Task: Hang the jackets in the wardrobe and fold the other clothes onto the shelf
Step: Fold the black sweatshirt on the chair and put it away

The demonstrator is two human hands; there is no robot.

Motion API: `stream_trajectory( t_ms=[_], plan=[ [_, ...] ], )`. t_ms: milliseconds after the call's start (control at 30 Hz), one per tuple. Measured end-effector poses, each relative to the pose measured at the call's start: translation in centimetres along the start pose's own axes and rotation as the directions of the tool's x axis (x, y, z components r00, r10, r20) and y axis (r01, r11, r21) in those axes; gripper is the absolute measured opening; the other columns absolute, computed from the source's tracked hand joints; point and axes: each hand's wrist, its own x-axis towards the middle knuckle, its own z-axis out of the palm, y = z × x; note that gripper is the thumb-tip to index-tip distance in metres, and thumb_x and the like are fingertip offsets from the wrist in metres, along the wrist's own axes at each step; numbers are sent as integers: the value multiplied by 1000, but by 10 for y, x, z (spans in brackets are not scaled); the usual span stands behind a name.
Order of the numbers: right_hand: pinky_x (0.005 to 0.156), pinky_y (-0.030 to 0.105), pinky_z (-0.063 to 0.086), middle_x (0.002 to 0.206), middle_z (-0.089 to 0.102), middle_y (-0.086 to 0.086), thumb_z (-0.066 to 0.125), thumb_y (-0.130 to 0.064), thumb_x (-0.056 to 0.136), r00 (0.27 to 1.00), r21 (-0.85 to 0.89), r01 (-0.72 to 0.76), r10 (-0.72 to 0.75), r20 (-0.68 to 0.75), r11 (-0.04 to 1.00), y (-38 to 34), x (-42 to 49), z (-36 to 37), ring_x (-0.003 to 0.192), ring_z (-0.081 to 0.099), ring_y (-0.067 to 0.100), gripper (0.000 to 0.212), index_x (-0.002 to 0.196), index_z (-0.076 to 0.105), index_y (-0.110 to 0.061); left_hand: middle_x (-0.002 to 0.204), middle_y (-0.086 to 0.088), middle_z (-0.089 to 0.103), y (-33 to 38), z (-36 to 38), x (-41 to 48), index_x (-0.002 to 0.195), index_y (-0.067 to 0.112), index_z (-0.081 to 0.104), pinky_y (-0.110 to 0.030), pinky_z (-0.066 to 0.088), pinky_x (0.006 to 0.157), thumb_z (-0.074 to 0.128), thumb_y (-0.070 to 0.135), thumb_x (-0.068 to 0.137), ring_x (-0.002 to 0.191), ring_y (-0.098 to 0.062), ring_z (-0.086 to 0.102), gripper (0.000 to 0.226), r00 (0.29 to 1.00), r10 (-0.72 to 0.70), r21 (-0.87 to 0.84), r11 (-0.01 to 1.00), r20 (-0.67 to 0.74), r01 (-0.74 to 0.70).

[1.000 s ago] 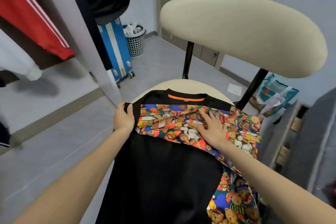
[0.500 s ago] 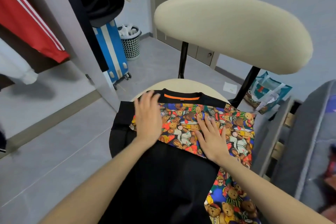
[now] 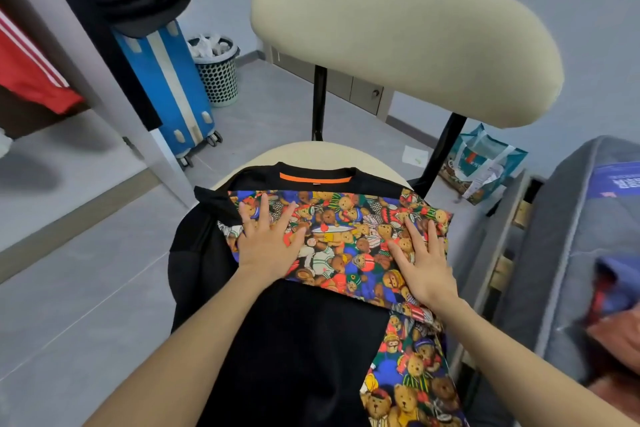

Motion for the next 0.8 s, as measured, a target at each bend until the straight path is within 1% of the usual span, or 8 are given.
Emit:
stream_trajectory(
  t_ms=[167, 200, 267, 333, 400, 433, 633, 800],
  plan=[
    [116, 56, 12, 162, -15, 1, 24, -72, 91, 997, -99, -27, 33, 64, 995, -8, -5, -5, 149, -5, 28, 70, 149, -8, -49, 162, -3, -10, -1, -13, -11, 154, 36, -1, -47, 2, 119, 17, 57, 99, 147, -33, -15, 61, 997, 45, 78, 996, 59, -49],
    [117, 55, 10, 162, -14, 4, 23, -68, 94, 996, -134, -31, 42, 82, 991, -12, -6, -7, 149, -6, 29, 68, 150, -9, -45, 163, -4, -2, -3, -16, -18, 155, 31, 5, -45, 4, 119, 21, 52, 101, 149, -31, -7, 60, 996, 78, 63, 995, 44, -81],
    [119, 52, 7, 162, -7, 8, 22, -57, 100, 997, -180, -3, 17, 72, 984, -26, -11, -13, 149, -4, 29, 63, 154, 0, -36, 158, -2, 26, -12, -23, -35, 151, 25, 28, -38, 24, 115, 35, 39, 103, 146, -22, 21, 51, 993, 111, -120, 986, -44, -116],
    [120, 50, 9, 162, 6, 9, 30, -39, 103, 995, -211, 98, -88, 57, 973, -43, -19, -16, 149, 2, 28, 56, 155, 13, -26, 136, 2, 55, -23, -32, -55, 136, 23, 51, -27, 46, 95, 45, 27, 100, 119, -11, 53, 36, 979, 21, -383, 918, -204, -100],
    [118, 47, 12, 160, 15, 8, 39, -27, 101, 973, -206, 229, -218, 77, 951, -62, -32, -15, 148, 9, 28, 56, 153, 20, -22, 110, 5, 63, -35, -42, -77, 121, 23, 62, -19, 46, 74, 48, 20, 99, 87, -3, 59, 26, 929, -152, -548, 834, -338, -63],
    [118, 45, 15, 158, 19, 8, 42, -25, 100, 958, -182, 286, -275, 82, 941, -73, -39, -12, 147, 13, 27, 56, 152, 22, -21, 104, 4, 61, -43, -46, -88, 116, 22, 64, -21, 44, 71, 48, 17, 98, 79, -4, 57, 24, 902, -228, -594, 804, -365, -37],
    [117, 34, 21, 161, 14, 2, 50, -20, 98, 857, 75, 476, -481, 182, 876, -147, -85, 14, 148, 16, 23, 58, 152, 27, -26, 104, -8, 62, -95, -47, -140, 109, 14, 62, -40, 50, 87, 42, 7, 99, 90, -24, 59, 24, 832, -525, -849, 509, -178, 139],
    [120, 35, 14, 162, 10, 0, 51, -25, 98, 741, 24, 648, -637, 212, 761, -198, -108, 44, 149, 6, 20, 59, 152, 26, -29, 91, -6, 60, -133, -31, -159, 88, 25, 57, -40, 51, 86, 42, 6, 96, 87, -29, 60, 25, 797, -603, -908, 343, -17, 241]
  ],
)
